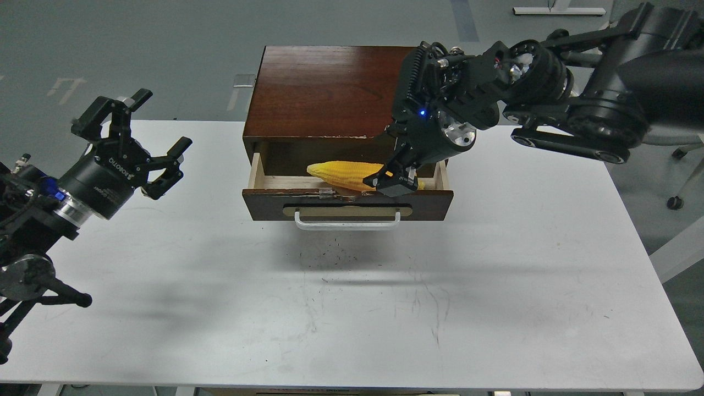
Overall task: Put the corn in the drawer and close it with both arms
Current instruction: 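Lower the corn into the drawer and open the right gripper, then withdraw the right gripper up and back to its side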
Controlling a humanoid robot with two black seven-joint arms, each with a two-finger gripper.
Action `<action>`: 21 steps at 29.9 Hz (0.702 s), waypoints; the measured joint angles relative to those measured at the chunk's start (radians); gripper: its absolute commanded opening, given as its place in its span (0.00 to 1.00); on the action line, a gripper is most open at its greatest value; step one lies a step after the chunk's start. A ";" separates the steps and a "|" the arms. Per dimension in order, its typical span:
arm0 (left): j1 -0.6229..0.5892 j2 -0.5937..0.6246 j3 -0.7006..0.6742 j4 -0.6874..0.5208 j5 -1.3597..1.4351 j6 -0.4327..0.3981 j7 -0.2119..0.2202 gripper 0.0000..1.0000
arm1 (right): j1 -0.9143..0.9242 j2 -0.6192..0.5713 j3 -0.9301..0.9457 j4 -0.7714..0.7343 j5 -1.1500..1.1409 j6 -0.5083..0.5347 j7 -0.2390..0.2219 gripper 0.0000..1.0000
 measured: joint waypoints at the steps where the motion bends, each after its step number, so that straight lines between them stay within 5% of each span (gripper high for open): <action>1: 0.000 0.000 0.000 0.000 0.000 0.000 0.000 1.00 | 0.001 -0.001 0.001 0.001 0.003 0.000 0.000 0.91; 9: 0.000 0.000 0.000 0.000 0.000 0.000 0.000 1.00 | 0.018 -0.086 0.078 0.008 0.138 -0.003 0.000 0.95; 21: 0.002 -0.003 0.002 0.000 0.000 0.000 0.000 1.00 | -0.156 -0.371 0.245 0.006 0.783 0.002 0.000 0.96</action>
